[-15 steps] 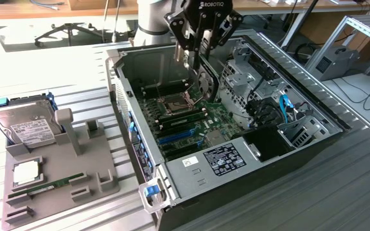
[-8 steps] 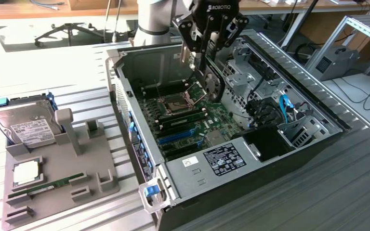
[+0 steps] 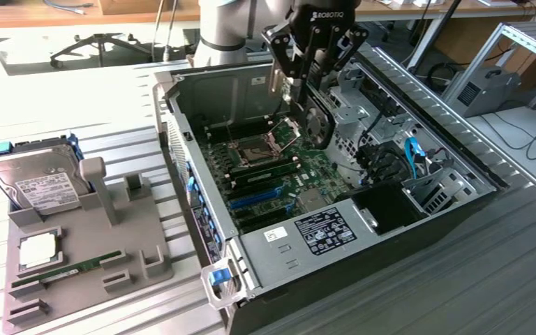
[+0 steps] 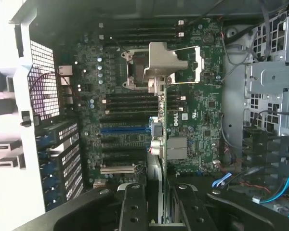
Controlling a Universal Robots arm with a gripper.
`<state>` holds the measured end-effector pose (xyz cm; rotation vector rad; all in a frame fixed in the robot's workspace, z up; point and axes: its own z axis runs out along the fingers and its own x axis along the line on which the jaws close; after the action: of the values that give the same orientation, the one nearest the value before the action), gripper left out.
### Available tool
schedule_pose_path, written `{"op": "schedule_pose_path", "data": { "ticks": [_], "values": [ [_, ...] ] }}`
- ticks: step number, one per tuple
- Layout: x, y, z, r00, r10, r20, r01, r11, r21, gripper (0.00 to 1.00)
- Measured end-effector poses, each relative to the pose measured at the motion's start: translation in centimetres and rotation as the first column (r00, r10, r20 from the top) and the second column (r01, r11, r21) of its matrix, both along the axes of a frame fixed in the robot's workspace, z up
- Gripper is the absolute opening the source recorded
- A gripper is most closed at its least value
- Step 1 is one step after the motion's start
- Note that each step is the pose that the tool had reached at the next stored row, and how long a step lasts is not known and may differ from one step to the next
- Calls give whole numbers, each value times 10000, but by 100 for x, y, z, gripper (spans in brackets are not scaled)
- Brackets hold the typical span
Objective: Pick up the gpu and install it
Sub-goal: 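Pick up the gpu and move the gpu toward the slot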
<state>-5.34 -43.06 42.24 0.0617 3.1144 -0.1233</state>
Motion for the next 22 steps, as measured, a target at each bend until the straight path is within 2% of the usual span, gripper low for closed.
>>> {"op": "schedule_pose_path", "data": {
  "ticks": [9, 18, 20, 22],
  "values": [
    [183, 0, -71, 10000, 1, -26, -1, 10000, -3, 26],
    [232, 1, -253, 10000, 1, -63, -1, 10000, -3, 26],
    [239, 10, -279, 10000, -1, -66, 1, 10000, -5, 26],
    [256, 49, -314, 10000, 0, -67, 0, 10000, -4, 26]
  ]
}}
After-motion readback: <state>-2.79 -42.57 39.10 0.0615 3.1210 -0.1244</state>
